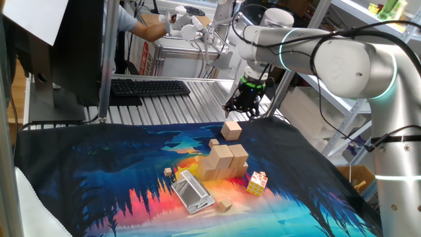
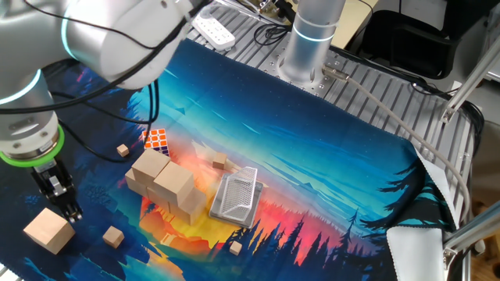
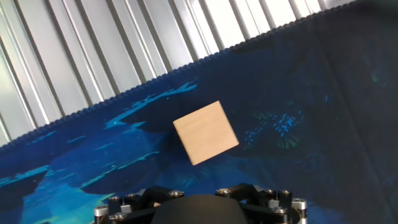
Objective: Stack the blocks into a pyramid shape
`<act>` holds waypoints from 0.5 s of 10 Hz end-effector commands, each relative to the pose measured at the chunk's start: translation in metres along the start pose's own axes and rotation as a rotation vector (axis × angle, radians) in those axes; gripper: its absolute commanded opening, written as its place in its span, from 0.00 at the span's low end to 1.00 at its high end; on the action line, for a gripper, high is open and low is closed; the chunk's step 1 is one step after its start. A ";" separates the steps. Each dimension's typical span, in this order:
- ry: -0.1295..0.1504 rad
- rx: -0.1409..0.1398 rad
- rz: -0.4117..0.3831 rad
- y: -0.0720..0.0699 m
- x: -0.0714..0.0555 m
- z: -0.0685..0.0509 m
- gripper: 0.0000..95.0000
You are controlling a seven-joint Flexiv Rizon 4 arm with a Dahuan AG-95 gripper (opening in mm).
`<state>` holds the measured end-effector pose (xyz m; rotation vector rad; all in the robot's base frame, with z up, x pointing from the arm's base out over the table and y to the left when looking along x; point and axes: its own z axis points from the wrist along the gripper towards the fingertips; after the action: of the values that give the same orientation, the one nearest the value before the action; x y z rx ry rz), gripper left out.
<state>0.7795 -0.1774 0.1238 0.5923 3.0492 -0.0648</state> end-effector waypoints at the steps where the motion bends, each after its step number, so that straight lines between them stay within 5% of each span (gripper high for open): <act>1: -0.007 -0.001 0.010 0.005 0.000 -0.001 1.00; 5: 0.000 -0.003 -0.030 0.018 0.003 -0.001 1.00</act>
<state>0.7827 -0.1595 0.1240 0.5533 3.0518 -0.0620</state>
